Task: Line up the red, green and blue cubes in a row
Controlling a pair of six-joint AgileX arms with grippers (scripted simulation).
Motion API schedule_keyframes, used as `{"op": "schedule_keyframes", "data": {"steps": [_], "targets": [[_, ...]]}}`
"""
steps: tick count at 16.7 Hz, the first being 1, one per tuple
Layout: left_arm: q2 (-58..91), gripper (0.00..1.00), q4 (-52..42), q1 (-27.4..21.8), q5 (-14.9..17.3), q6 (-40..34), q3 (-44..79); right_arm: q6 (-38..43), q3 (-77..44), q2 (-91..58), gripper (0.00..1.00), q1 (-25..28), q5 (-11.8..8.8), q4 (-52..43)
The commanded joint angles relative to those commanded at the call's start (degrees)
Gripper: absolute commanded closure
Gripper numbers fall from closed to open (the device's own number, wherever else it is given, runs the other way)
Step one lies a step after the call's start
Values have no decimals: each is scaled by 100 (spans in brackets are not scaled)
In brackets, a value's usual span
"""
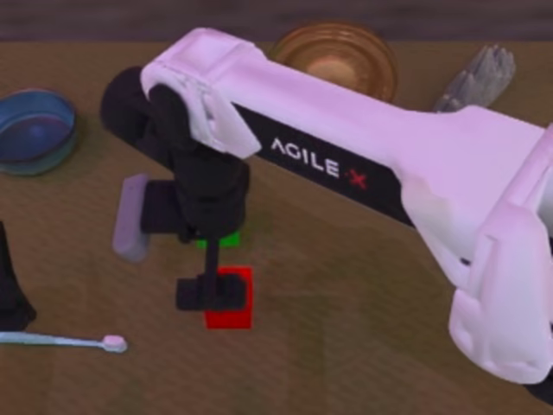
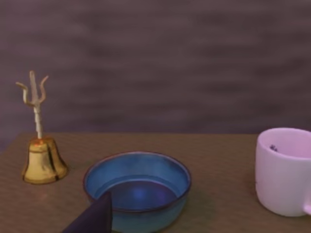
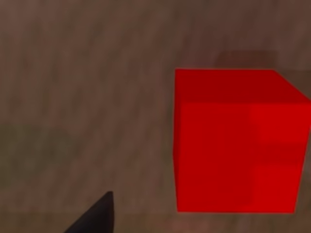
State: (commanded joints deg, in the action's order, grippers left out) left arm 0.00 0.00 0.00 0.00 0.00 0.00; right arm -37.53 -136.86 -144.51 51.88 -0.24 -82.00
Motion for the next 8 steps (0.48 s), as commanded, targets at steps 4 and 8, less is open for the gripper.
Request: {"op": "schedule_keyframes", "data": {"steps": [4, 8], "targets": [[0, 0, 0, 0, 0, 0, 0, -1, -75, 17, 0, 2, 1, -74], [155, 0, -104, -44, 5, -49, 150, 34, 72, 170, 0, -90, -17, 62]]}}
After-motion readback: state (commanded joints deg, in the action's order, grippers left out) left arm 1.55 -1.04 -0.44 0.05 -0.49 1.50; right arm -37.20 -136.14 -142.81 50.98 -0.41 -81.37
